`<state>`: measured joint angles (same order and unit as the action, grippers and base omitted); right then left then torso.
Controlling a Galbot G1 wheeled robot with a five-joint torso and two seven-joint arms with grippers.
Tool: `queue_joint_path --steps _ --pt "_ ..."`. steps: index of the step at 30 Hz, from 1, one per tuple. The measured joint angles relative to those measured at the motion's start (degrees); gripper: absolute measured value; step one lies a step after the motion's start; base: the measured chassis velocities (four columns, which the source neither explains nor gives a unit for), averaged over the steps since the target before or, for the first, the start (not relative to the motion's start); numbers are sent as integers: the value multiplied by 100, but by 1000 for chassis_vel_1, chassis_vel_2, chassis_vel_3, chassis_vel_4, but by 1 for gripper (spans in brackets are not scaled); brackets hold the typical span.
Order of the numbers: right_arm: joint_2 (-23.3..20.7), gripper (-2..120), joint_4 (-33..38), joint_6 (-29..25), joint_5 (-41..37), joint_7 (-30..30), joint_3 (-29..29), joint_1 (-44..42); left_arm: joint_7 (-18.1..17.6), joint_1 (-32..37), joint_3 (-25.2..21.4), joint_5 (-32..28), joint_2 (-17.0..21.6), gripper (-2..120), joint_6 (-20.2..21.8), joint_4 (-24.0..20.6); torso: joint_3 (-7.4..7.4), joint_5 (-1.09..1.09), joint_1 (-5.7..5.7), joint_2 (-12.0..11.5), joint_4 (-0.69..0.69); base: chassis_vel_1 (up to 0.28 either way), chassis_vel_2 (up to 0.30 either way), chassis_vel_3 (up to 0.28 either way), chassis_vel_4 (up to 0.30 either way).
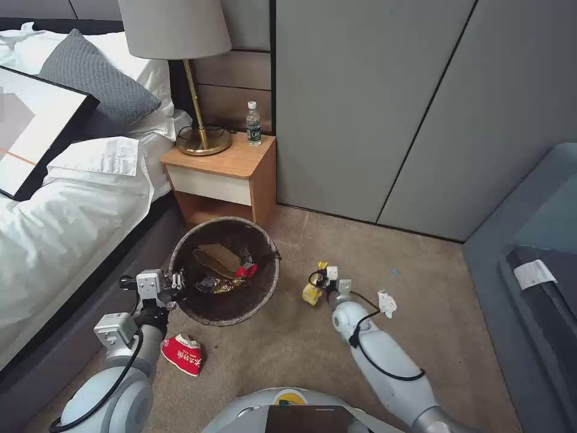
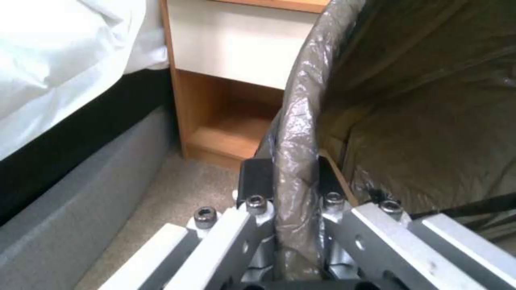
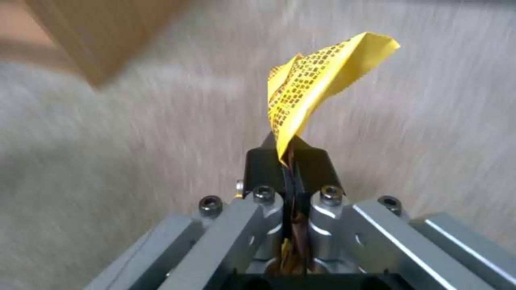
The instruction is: Pick up the trash bin, then pick up the garbage from the floor and place it into the trash bin.
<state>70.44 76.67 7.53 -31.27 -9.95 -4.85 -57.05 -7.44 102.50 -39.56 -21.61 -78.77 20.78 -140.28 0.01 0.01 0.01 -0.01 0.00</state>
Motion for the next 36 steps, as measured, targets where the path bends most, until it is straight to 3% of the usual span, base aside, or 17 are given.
queue_joint_path --steps 8,18,30,36 --pt "-1002 0 2018 229 -257 337 -22 -210 -5 18 7 -1 2 2 24 -17 -1 0 0 0 1 0 0 0 0" --pt "-1642 0 3776 549 -803 615 20 33 3 62 0 7 13 2 105 -59 -1 0 0 1 0 0 0 0 0" --pt "-1874 0 4525 784 -1300 1174 337 869 30 82 19 21 17 2 219 -59 -1 -1 0 1 1 0 0 0 0" --pt "-1953 0 4754 856 -1349 1543 827 1314 54 112 49 43 11 2 262 -75 -1 -2 0 1 0 0 0 0 0"
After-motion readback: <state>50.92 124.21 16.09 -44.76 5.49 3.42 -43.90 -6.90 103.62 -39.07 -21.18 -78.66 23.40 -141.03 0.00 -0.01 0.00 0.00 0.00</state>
